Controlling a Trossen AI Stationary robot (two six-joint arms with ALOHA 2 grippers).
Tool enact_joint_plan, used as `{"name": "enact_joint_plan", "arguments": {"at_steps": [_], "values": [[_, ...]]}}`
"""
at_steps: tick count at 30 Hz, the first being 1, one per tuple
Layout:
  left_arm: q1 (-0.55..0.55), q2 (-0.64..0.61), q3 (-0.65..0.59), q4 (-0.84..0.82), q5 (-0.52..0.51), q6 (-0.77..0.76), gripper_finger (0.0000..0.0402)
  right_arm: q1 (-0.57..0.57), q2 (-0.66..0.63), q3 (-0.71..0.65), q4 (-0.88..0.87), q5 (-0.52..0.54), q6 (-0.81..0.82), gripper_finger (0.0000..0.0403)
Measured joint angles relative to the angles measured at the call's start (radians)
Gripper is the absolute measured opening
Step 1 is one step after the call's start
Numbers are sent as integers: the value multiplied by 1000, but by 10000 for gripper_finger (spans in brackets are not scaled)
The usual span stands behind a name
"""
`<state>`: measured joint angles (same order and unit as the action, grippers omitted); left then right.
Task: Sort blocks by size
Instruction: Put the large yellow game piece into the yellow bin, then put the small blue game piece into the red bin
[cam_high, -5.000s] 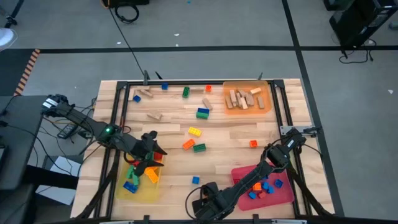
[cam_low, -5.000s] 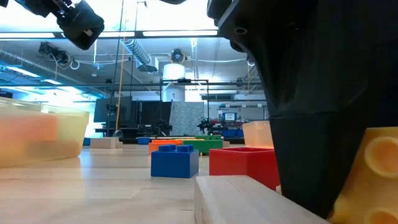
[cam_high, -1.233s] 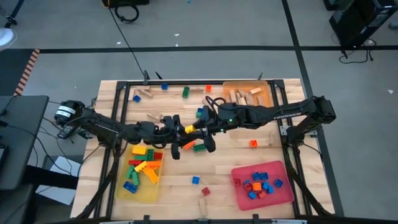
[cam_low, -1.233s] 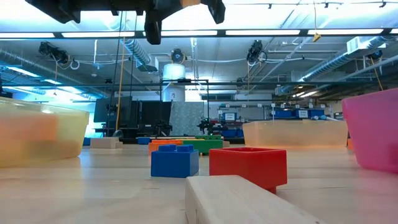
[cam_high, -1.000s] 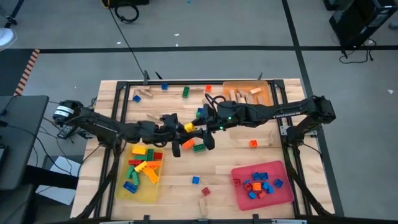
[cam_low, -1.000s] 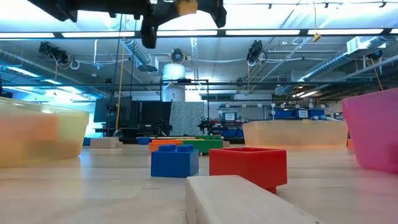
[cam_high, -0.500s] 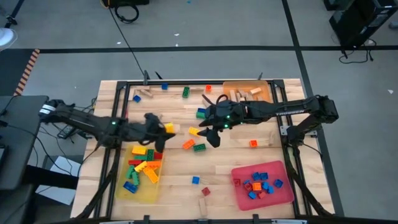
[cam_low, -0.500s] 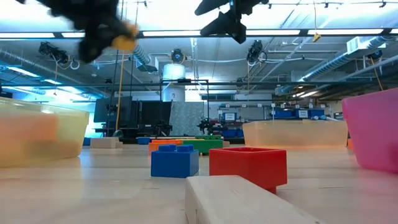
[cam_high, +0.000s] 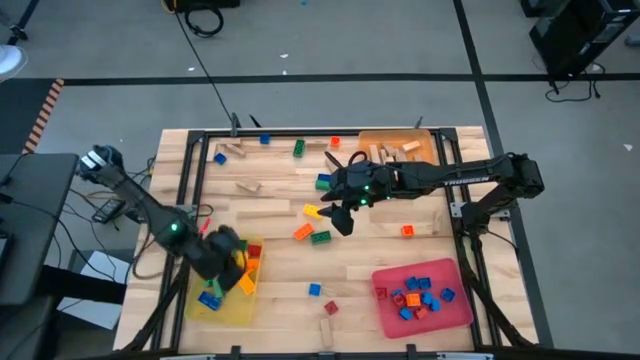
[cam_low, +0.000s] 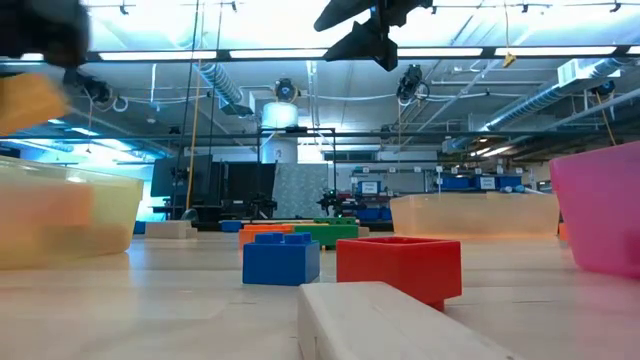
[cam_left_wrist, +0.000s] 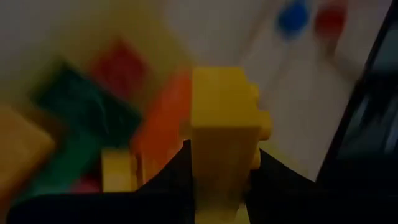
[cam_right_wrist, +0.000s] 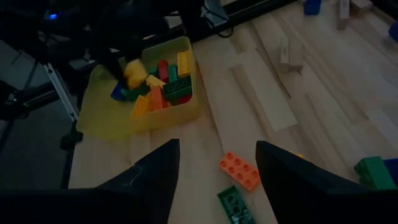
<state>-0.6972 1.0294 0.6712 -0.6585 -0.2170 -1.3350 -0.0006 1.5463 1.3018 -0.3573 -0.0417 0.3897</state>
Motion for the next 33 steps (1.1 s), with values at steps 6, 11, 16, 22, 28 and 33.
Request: {"name": "enact_joint_plan", "arguments": {"at_steps": [6, 11, 16, 22, 28, 33], "values": [[-84, 139, 0, -15, 196, -6, 93, -3, 0, 0, 5, 21, -5, 225], [-98, 244, 2, 27, 315, 3, 94, -5, 0, 0, 4, 54, -10, 225], [-99, 319, -2, 124, 341, 21, 93, -15, 0, 0, 5, 56, -16, 225], [-98, 351, -2, 149, 343, -4, 142, -19, 0, 0, 6, 56, -16, 225], [-98, 352, 0, 156, 343, -8, 208, -19, 0, 0, 9, 56, -16, 225], [-95, 352, 0, 158, 361, -21, 220, -19, 0, 0, 9, 56, -18, 225]]}}
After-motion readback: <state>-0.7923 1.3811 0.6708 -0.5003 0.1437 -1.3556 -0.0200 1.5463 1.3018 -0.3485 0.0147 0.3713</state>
